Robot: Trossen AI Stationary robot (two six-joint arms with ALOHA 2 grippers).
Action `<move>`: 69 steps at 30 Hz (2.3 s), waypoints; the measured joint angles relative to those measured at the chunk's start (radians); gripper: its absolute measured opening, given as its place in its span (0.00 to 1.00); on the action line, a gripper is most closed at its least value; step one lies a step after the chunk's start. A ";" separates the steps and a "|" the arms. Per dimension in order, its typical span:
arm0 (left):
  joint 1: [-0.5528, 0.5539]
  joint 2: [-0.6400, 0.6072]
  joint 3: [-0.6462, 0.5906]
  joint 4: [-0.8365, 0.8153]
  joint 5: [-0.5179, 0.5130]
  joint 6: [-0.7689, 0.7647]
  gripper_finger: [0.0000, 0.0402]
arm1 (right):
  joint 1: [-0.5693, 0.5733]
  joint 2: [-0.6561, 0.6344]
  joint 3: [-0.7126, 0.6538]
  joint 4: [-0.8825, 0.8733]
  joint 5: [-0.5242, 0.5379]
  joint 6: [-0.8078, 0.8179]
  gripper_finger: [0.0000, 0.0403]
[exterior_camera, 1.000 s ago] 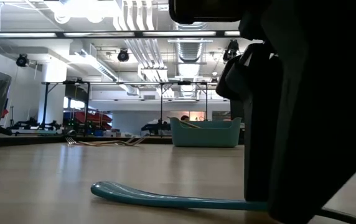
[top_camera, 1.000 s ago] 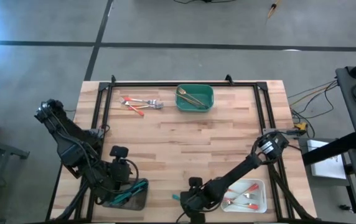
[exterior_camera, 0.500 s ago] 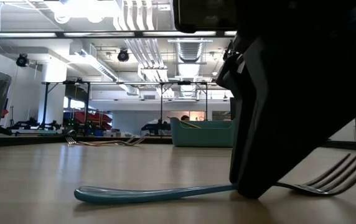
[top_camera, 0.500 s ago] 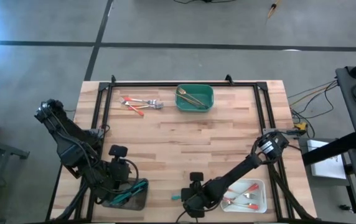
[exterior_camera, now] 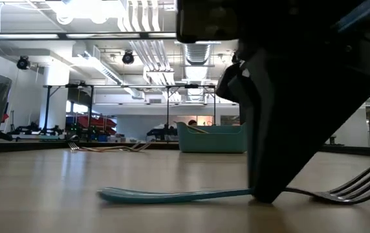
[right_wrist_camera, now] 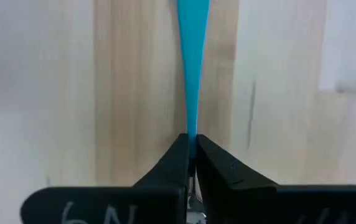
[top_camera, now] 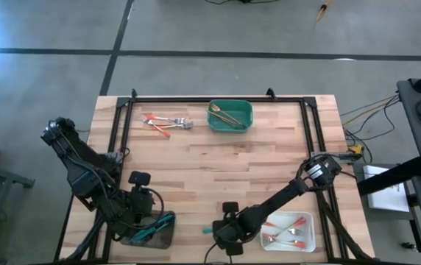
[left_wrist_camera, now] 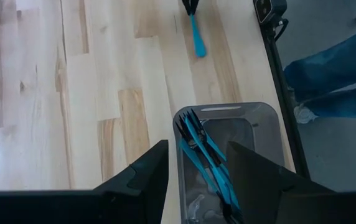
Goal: Sort silverware by color (type)
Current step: Put the blue fork into the black bin
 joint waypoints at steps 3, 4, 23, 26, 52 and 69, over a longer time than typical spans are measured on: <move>0.000 -0.001 0.000 0.000 -0.018 0.000 0.36 | -0.021 -0.035 -0.008 -0.063 -0.013 -0.039 0.02; 0.000 -0.001 0.000 0.000 -0.028 -0.001 0.36 | -0.031 -0.053 -0.008 -0.068 -0.013 -0.041 0.02; 0.001 -0.002 -0.032 0.086 -0.526 -0.195 0.36 | -0.251 -0.434 -0.003 -0.106 0.221 -0.263 0.02; 0.004 0.008 -0.054 0.139 -0.688 -0.250 0.36 | -0.290 -0.500 -0.002 -0.094 0.269 -0.312 0.02; 0.225 0.202 -0.018 0.661 -1.276 -0.276 0.36 | -0.362 -0.584 -0.001 0.342 0.320 -0.809 0.02; 0.259 0.224 0.079 0.658 -1.276 -0.121 0.36 | -0.362 -0.583 -0.001 0.360 0.347 -0.882 0.02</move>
